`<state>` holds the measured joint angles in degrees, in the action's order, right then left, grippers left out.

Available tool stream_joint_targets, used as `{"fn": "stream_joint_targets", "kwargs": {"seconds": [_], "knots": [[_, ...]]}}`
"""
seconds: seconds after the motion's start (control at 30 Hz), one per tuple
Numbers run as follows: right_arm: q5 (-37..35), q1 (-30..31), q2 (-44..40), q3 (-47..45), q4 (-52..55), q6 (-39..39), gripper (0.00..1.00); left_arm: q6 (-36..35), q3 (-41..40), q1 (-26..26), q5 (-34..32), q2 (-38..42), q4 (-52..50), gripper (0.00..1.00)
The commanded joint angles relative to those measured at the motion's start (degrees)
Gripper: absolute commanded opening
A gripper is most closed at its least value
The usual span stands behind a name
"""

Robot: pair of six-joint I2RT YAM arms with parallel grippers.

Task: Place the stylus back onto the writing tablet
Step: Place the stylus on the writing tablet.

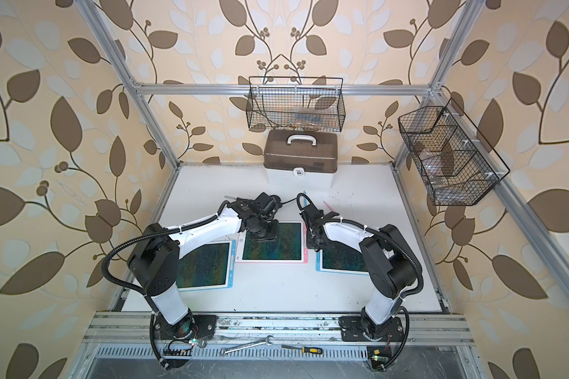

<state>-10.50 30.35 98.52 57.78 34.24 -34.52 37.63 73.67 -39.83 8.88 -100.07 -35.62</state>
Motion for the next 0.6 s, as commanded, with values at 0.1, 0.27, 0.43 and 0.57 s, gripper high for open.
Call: {"fn": "stream_joint_targets", "kwargs": {"seconds": [0.1, 0.27, 0.43, 0.57], "knots": [[0.80, 0.63, 0.91, -2.53, 4.79, -1.56, 0.01, -0.86, -0.15, -0.60, -0.27, 2.18, 0.21, 0.28], [1.21, 0.61, 0.76, -3.19, 4.43, -2.11, 0.00, -1.03, -0.10, -0.60, -0.31, 2.16, 0.06, 0.28], [1.54, 0.63, 1.33, -3.46, 4.35, -2.22, 0.00, -1.19, -0.08, -0.44, -0.36, 2.18, 0.10, 0.28], [1.46, 0.44, 1.96, -3.89, 4.00, -2.38, 0.00, -1.06, -0.18, -0.33, -0.33, 2.25, 0.09, 0.28]]}}
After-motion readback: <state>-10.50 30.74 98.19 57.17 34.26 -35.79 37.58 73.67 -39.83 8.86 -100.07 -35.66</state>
